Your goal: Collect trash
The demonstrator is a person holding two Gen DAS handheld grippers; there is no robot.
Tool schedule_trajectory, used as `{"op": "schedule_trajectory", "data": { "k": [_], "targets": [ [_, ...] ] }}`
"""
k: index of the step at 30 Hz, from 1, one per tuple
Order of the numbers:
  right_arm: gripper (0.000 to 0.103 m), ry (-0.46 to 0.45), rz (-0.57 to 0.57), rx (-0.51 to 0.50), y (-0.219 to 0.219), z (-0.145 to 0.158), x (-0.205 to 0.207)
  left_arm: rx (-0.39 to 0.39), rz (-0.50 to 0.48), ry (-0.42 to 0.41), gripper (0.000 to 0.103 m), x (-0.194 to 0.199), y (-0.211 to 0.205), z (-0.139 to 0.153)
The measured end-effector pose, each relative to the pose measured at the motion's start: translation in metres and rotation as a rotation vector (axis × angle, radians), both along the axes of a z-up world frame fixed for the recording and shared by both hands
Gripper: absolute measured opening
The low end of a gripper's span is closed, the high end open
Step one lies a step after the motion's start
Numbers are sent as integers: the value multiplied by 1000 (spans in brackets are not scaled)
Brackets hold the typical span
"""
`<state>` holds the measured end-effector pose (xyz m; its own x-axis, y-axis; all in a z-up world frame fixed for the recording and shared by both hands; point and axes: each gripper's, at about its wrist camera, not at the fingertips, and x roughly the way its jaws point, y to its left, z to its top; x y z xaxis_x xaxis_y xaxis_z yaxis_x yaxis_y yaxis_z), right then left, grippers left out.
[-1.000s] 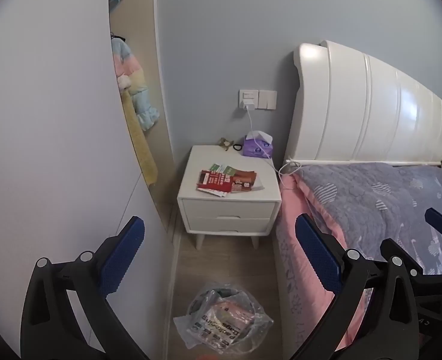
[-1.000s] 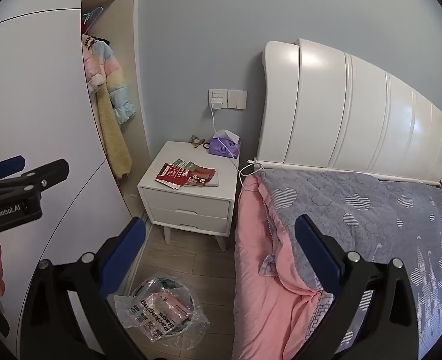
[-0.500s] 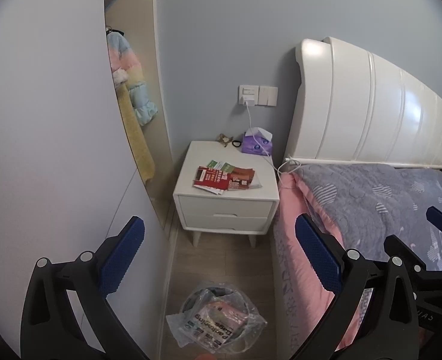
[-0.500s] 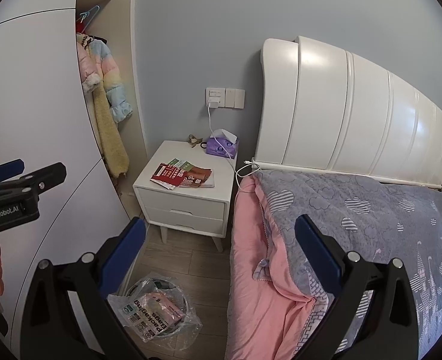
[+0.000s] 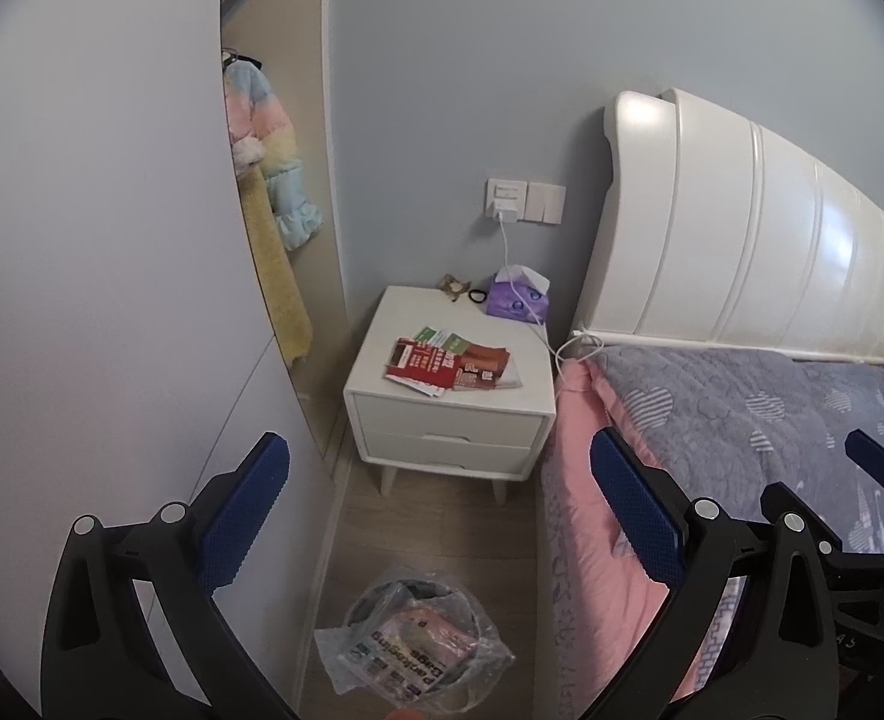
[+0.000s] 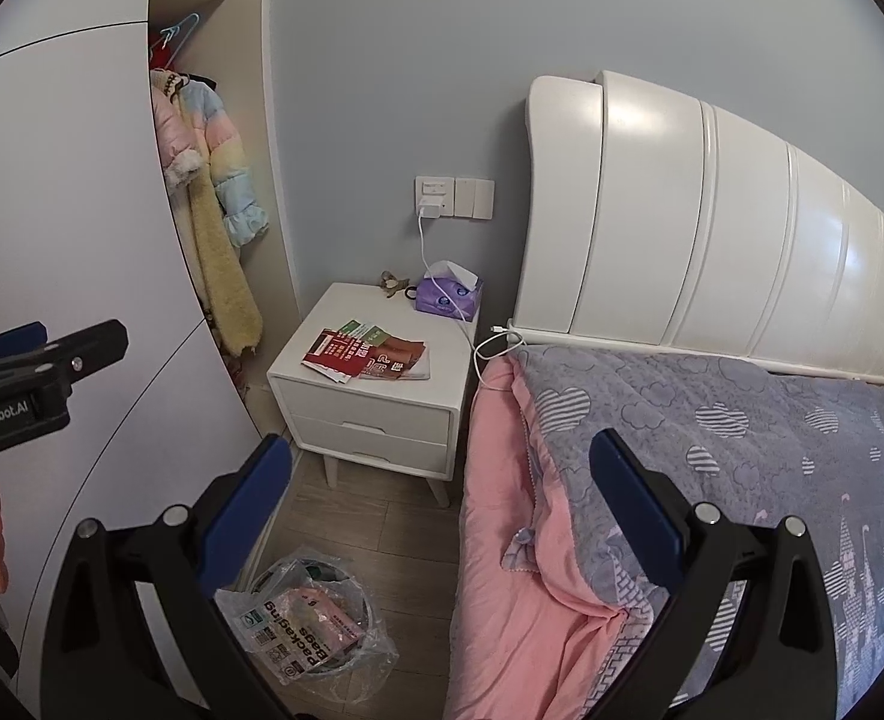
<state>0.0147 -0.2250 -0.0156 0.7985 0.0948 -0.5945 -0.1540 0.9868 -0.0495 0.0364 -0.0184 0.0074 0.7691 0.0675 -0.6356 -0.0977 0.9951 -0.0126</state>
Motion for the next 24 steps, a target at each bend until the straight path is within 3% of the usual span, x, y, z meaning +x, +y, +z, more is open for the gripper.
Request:
{"op": "schedule_trajectory", "data": {
  "k": [11,24],
  "targets": [
    [97,75,56,-58,6,-18,13,7,7,9,98,1,12,-8],
    [97,114,99,-68,57,-36,55,46,-89,37,98,59,47,-41]
  ]
}}
